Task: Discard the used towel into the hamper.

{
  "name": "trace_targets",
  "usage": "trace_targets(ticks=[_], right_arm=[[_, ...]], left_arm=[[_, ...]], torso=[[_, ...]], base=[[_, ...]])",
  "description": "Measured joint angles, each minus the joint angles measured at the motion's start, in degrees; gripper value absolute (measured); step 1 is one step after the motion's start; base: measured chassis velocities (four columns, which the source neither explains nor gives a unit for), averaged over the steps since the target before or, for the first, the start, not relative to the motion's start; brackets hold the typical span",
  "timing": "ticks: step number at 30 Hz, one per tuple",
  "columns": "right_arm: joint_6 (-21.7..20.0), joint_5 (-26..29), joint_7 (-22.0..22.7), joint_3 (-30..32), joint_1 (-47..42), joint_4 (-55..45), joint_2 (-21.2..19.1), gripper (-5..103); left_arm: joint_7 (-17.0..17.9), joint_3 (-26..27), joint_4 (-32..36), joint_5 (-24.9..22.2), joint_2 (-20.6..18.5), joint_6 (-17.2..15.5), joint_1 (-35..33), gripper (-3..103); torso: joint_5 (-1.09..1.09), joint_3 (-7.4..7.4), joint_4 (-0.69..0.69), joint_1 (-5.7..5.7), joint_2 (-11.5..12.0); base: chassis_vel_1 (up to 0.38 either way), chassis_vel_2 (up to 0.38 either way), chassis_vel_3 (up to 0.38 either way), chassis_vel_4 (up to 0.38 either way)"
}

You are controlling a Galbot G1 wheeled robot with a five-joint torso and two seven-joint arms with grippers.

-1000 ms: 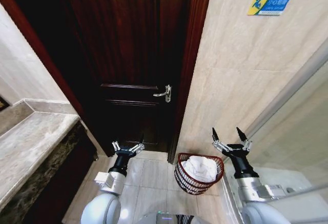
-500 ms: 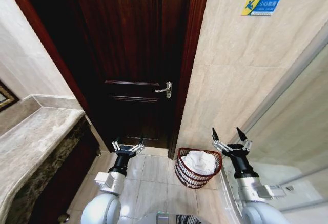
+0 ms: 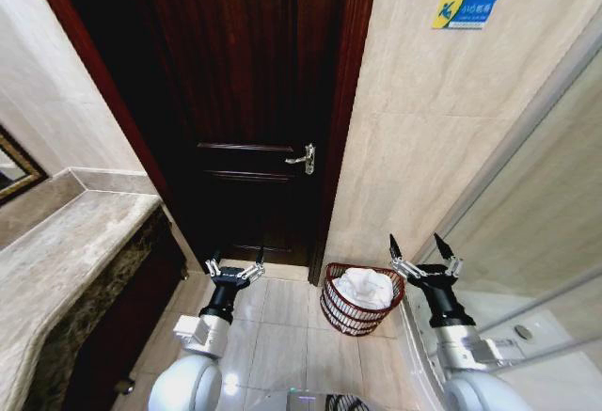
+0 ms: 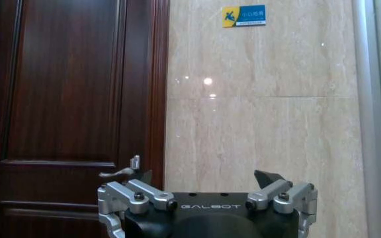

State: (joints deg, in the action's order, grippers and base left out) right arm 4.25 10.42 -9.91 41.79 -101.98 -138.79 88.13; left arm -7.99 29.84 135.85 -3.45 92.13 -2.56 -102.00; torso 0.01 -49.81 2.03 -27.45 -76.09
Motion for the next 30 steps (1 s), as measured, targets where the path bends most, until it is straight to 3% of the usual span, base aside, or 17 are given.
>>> trace_targets(ticks=[30], right_arm=[[0.0,0.0,0.0,0.0,0.0,0.0,0.0,100]], left_arm=[[0.0,0.0,0.0,0.0,0.0,0.0,0.0,100]], torso=[[-0.01,0.0,0.0,-0.01,0.0]], base=[[0.026,-0.002,-0.031,-0.003]])
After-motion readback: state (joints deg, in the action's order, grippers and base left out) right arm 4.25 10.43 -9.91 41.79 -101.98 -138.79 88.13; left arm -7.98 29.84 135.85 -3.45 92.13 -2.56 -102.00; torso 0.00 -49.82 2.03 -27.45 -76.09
